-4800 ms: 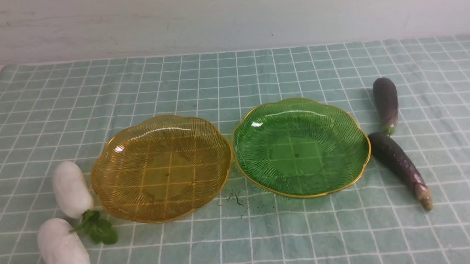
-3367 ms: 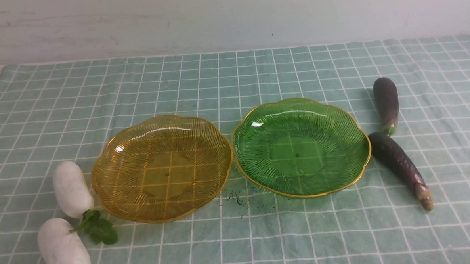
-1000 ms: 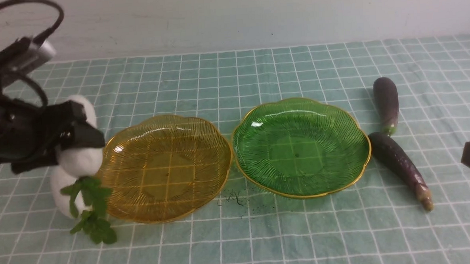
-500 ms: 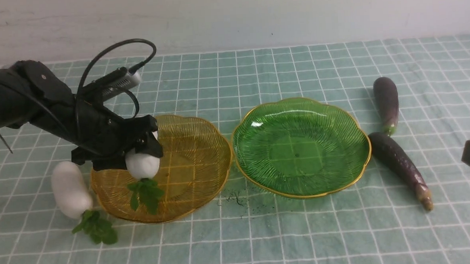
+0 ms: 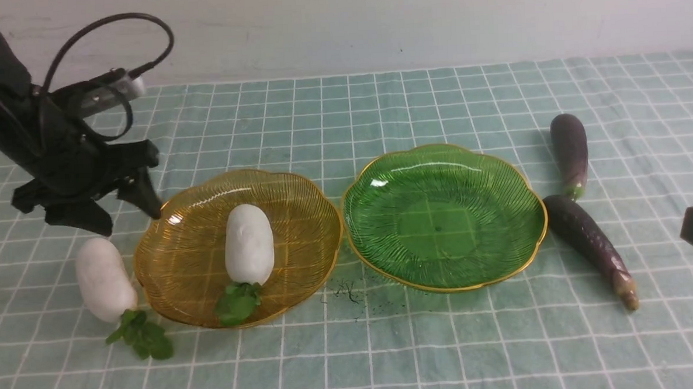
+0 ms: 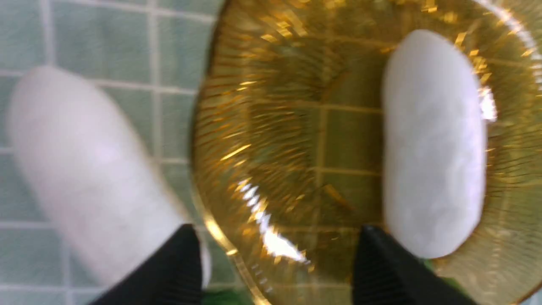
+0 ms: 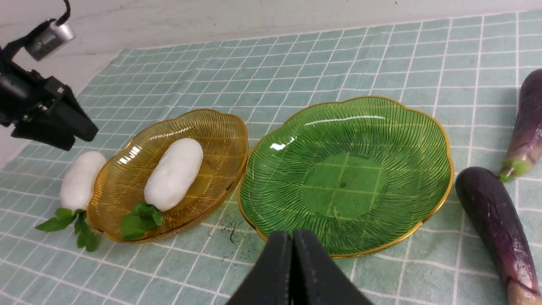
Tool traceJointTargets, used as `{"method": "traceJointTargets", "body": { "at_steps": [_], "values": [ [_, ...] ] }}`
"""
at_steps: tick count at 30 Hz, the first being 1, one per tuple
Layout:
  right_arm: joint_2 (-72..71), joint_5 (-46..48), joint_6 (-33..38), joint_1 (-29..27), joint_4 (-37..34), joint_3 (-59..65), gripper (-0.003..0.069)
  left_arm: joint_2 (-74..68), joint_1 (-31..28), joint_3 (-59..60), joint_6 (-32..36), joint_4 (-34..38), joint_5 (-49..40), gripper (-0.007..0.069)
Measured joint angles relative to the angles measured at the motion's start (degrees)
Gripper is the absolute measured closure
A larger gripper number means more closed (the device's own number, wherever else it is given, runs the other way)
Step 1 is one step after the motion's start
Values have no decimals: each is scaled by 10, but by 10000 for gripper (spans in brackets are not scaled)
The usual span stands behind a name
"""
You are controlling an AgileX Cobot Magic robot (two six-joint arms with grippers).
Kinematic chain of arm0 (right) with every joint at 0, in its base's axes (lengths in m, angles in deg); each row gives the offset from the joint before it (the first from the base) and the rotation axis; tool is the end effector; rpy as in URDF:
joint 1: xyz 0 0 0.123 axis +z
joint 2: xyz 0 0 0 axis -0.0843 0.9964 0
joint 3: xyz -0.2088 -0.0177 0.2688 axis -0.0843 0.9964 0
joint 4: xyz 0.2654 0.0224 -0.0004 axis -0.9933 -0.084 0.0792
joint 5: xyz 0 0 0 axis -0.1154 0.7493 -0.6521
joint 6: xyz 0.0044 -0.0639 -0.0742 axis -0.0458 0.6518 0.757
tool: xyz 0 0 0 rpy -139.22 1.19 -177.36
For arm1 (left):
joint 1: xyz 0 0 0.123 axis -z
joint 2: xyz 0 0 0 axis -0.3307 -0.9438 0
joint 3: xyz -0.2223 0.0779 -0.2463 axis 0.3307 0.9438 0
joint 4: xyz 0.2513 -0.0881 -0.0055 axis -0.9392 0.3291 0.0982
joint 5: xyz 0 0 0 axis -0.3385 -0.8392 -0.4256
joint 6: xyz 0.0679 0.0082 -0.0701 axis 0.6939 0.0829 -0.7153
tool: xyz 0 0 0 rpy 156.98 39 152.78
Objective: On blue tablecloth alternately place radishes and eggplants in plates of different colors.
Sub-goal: 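Pick up the white radish and place it in the left plate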
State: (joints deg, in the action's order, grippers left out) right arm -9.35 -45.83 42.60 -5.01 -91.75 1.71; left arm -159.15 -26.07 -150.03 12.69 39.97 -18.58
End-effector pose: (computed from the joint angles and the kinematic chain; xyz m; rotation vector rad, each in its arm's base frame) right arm 0.0895 0.0499 0.3524 -0.2413 1.9898 0.6015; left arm 0.4130 0.0264 0.2959 -0.2773 2.9089 -0.3349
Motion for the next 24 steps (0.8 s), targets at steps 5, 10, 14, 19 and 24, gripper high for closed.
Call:
{"method": "traceJointTargets", "body": {
  "at_steps": [5, 10, 14, 19, 24],
  "values": [
    [0, 2, 3, 0, 0, 0, 673, 0, -76, 0, -3, -11, -28, 610],
    [0, 5, 3, 0, 0, 0, 673, -4, -118, -1, -2, 32, -31, 608],
    [0, 5, 3, 0, 0, 0, 673, -20, -117, -1, 9, 34, -27, 505],
    [0, 6, 3, 0, 1, 0, 673, -49, -112, -1, 12, 32, -13, 260],
    [0, 6, 4, 0, 2, 0, 673, -86, -111, -1, 12, 32, 14, 16]
  ]
}}
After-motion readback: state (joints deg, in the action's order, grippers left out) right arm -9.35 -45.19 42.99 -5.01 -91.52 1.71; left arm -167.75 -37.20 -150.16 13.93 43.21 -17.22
